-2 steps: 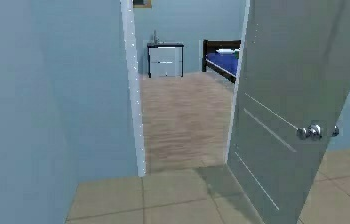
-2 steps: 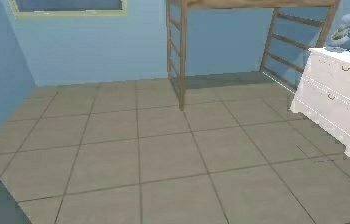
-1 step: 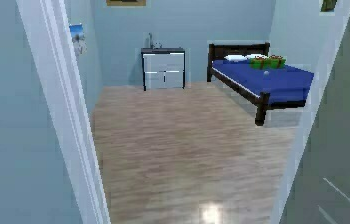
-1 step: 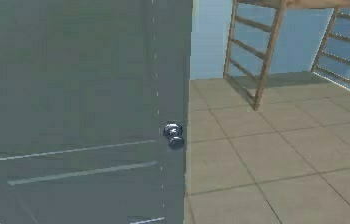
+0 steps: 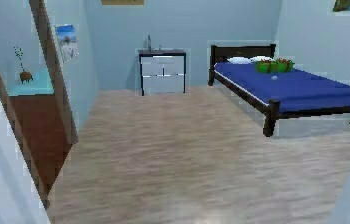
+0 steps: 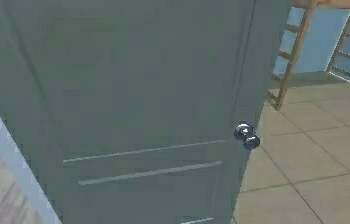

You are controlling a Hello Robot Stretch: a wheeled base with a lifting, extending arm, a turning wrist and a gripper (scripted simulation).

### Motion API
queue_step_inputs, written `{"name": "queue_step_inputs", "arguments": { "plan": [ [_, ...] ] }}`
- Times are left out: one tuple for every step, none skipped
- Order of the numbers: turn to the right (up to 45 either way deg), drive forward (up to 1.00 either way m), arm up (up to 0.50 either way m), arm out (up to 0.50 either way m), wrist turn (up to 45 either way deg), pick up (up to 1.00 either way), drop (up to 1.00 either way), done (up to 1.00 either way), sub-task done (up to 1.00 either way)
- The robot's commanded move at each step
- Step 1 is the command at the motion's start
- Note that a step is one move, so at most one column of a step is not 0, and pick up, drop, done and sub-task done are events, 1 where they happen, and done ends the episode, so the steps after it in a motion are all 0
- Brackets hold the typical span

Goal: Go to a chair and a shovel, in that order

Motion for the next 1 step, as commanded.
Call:
{"name": "queue_step_inputs", "arguments": {
  "plan": [
    [45.0,0.0,0.0,0.0,0.0,0.0,0.0,0.0,0.0]
  ]
}}
